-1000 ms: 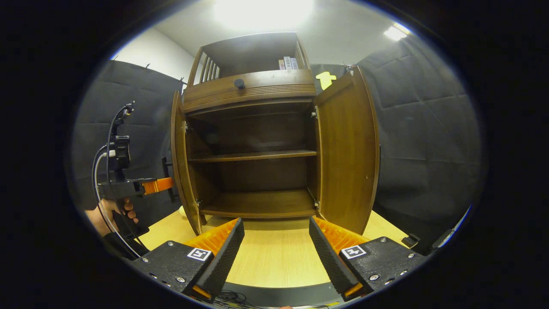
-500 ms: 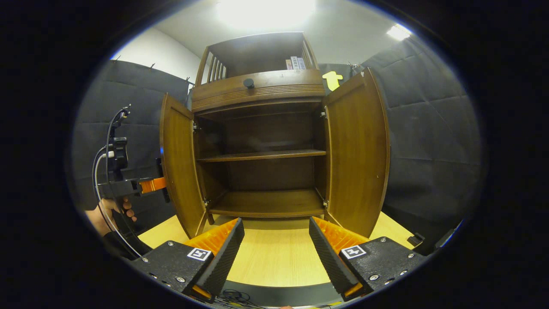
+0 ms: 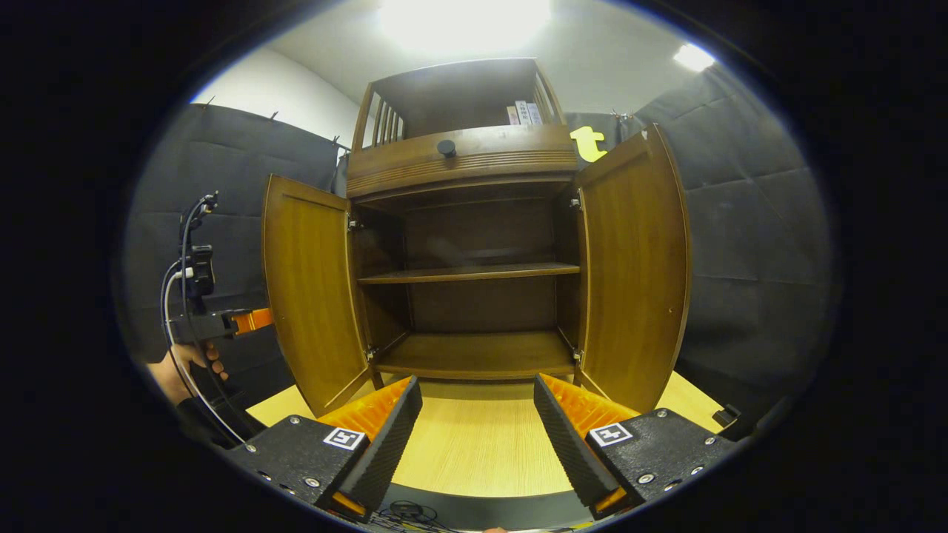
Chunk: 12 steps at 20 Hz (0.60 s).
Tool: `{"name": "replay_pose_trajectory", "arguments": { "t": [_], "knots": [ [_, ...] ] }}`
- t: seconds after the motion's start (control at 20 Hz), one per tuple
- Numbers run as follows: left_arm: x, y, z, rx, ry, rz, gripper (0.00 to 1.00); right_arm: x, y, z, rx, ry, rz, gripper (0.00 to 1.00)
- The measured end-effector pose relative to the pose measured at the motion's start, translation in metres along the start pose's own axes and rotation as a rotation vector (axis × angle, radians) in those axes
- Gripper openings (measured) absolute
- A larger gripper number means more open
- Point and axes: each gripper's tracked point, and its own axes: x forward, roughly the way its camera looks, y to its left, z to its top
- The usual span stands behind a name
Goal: Open the right door of the double-door shoe cabinet with the right hand, and open the left door with the left hand.
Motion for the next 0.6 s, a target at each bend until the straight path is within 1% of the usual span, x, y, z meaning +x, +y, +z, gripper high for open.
{"name": "replay_pose_trajectory", "arguments": {
  "t": [0.05, 0.1, 0.2, 0.3, 0.35, 0.4, 0.55, 0.6],
  "knots": [
    [-0.004, 0.008, 0.0, 0.007, -0.004, 0.015, 0.17, -0.003, 0.0, 0.002, -0.003, -0.006, -0.002, 0.94],
    [-0.008, 0.016, 0.002, 0.013, -0.01, 0.03, 0.26, -0.005, 0.0, 0.006, -0.007, -0.015, -0.006, 0.94],
    [-0.018, 0.035, 0.006, 0.026, -0.017, 0.062, 0.26, -0.01, -0.002, 0.009, -0.008, -0.025, -0.012, 0.94],
    [-0.028, 0.036, 0.008, 0.006, -0.009, 0.044, 0.26, -0.014, -0.007, 0.013, -0.003, -0.033, -0.024, 0.94],
    [-0.033, 0.038, 0.011, 0.004, -0.009, 0.041, 0.26, -0.018, -0.011, 0.017, 0.001, -0.041, -0.03, 0.91],
    [-0.039, 0.038, 0.016, 0.009, -0.018, 0.039, 0.24, -0.02, -0.013, 0.021, 0.002, -0.051, -0.036, 0.94],
    [-0.065, 0.018, 0.033, 0.012, -0.048, 0.016, 0.17, -0.025, -0.029, 0.033, -0.003, -0.073, -0.054, 0.94],
    [-0.076, 0.01, 0.04, 0.015, -0.059, 0.01, 0.17, -0.026, -0.034, 0.034, -0.007, -0.079, -0.056, 0.94]
  ]
}}
